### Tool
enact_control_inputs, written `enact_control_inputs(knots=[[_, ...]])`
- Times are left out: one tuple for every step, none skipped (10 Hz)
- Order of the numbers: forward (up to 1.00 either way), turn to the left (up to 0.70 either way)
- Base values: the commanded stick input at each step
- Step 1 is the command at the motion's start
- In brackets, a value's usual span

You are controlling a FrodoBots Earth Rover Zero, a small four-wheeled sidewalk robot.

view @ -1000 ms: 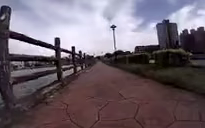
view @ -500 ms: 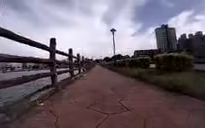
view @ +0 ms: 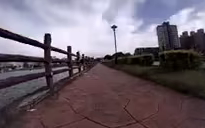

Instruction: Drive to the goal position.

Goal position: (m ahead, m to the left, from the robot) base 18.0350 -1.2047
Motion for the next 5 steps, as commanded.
enact_control_inputs(knots=[[0.7, 0.11], [0.7, 0.11], [0.7, 0.11], [0.7, 0.11], [0.7, 0.11]])
